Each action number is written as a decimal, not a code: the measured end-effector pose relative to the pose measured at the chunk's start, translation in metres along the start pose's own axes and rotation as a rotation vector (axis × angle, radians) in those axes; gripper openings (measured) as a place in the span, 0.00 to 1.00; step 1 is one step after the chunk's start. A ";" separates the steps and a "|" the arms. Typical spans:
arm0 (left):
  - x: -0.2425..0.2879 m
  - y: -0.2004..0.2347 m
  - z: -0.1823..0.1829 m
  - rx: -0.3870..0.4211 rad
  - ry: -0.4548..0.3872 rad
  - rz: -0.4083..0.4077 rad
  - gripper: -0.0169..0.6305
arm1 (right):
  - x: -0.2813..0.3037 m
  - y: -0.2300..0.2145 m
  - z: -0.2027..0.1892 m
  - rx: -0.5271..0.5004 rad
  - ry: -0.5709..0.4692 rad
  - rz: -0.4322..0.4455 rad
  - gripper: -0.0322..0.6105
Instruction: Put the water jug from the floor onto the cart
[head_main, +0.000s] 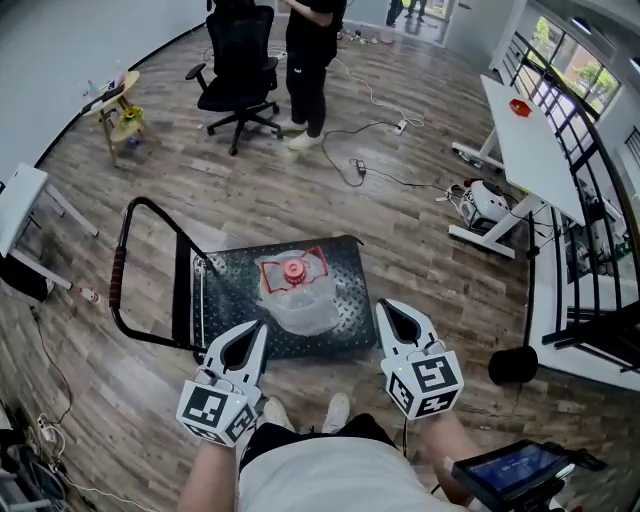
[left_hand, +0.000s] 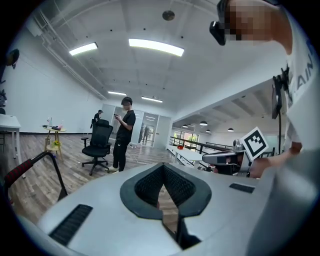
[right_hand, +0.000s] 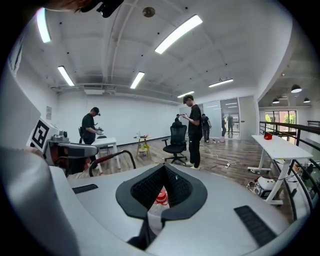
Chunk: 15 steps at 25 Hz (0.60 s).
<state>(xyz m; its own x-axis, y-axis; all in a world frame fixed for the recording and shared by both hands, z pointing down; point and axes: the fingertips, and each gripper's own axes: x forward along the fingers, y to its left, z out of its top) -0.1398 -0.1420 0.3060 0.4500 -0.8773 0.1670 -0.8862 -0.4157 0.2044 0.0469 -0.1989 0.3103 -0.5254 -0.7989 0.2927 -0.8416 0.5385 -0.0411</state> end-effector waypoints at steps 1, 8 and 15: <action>-0.003 0.005 0.001 -0.003 -0.004 0.002 0.02 | 0.002 0.004 0.000 -0.002 0.004 -0.001 0.05; -0.020 0.030 0.003 -0.035 -0.026 0.011 0.03 | 0.013 0.029 -0.002 -0.021 0.035 0.002 0.05; -0.026 0.038 0.001 -0.044 -0.023 0.009 0.03 | 0.021 0.043 -0.004 -0.022 0.045 0.018 0.05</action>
<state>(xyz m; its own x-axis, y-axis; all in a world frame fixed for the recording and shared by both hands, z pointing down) -0.1850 -0.1357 0.3082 0.4388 -0.8865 0.1465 -0.8843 -0.3972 0.2454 0.0002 -0.1917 0.3183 -0.5342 -0.7761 0.3350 -0.8286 0.5592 -0.0258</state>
